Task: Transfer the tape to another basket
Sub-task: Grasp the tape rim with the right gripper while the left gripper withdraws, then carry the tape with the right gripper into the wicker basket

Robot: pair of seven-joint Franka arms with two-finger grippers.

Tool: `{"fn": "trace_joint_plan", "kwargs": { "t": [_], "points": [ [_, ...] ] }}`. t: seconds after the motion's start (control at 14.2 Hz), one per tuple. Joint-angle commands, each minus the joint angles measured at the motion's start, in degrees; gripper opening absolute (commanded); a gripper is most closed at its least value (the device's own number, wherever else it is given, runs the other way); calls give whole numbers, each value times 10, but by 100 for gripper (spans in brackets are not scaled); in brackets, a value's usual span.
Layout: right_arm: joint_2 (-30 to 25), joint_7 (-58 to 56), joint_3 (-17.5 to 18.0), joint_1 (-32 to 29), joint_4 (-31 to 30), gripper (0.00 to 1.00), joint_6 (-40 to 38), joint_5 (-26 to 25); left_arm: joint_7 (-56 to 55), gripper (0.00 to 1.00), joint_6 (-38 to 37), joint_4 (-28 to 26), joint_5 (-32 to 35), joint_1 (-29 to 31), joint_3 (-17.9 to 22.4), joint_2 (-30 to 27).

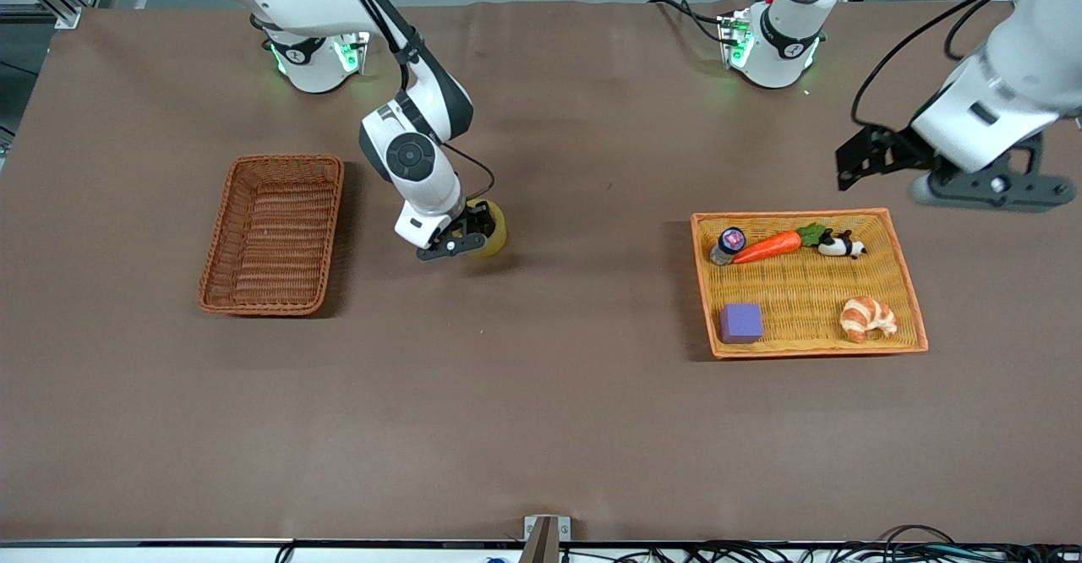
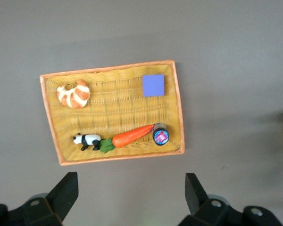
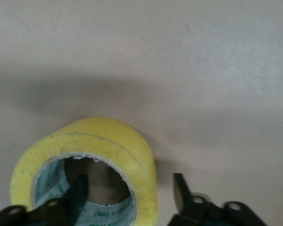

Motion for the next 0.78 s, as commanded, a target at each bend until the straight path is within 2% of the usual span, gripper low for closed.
{"fn": "trace_joint_plan", "kwargs": {
  "t": [0.0, 0.14, 0.35, 0.56, 0.71],
  "points": [
    [3, 3, -9, 9, -6, 21, 8, 2, 27, 100, 12, -71, -11, 3, 11, -54],
    [1, 23, -12, 9, -6, 1, 2, 1, 28, 99, 24, -72, -11, 4, 11, -48],
    [-11, 36, -22, 3, 6, 0, -16, -5, 32, 99, 39, -76, -11, 4, 26, -40],
    [-73, 34, -44, -20, 40, 0, -134, -5, 65, 99, 38, -77, -11, 3, 39, -29],
    [-129, 28, -46, -70, 51, 0, -214, -6, 66, 100, 37, -72, -11, 4, 39, -22]
  ]
}}
